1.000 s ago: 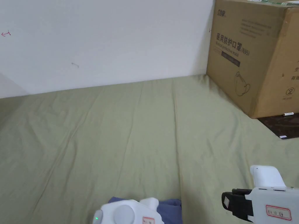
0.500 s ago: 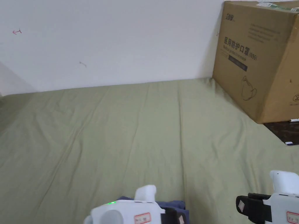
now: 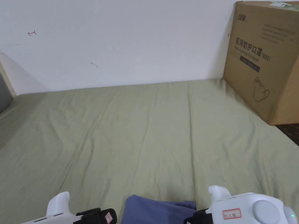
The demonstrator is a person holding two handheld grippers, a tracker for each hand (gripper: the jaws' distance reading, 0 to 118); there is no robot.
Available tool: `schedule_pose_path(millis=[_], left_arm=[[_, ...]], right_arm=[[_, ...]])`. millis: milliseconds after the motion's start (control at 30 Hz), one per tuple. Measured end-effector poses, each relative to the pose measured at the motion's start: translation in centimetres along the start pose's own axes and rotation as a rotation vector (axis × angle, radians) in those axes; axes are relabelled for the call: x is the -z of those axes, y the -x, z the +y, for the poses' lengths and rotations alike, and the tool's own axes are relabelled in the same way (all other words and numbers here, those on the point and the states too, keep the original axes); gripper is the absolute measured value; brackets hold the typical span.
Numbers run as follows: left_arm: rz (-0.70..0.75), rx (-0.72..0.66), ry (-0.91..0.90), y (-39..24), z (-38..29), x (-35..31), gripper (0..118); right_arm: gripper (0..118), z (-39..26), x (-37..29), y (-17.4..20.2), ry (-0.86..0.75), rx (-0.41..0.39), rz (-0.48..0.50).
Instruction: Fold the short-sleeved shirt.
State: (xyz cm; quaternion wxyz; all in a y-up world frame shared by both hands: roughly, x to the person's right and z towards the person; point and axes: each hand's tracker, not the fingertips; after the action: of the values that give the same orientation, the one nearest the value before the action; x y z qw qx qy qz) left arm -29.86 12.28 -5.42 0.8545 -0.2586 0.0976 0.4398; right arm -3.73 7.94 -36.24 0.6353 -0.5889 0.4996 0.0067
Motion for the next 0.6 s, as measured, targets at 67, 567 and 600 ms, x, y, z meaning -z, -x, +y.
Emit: schedule_pose_path(millis=[67,567,600], left_arm=[[-0.023,-0.049,0.020,1.6,0.4,0.3,1],[-0.190,-0.213,0.329,11.6,3.7,11.9,118],[-0.237,-0.268,0.353,12.1,3.4,12.8,118]], right_arm=[[0,0.1,1.5,-1.1,0.073,0.020,-0.054],[0,0.4,2.7,-3.0,0.135,-0.049,-0.113],[0,0.4,2.7,-3.1,0.138,-0.052,-0.109]])
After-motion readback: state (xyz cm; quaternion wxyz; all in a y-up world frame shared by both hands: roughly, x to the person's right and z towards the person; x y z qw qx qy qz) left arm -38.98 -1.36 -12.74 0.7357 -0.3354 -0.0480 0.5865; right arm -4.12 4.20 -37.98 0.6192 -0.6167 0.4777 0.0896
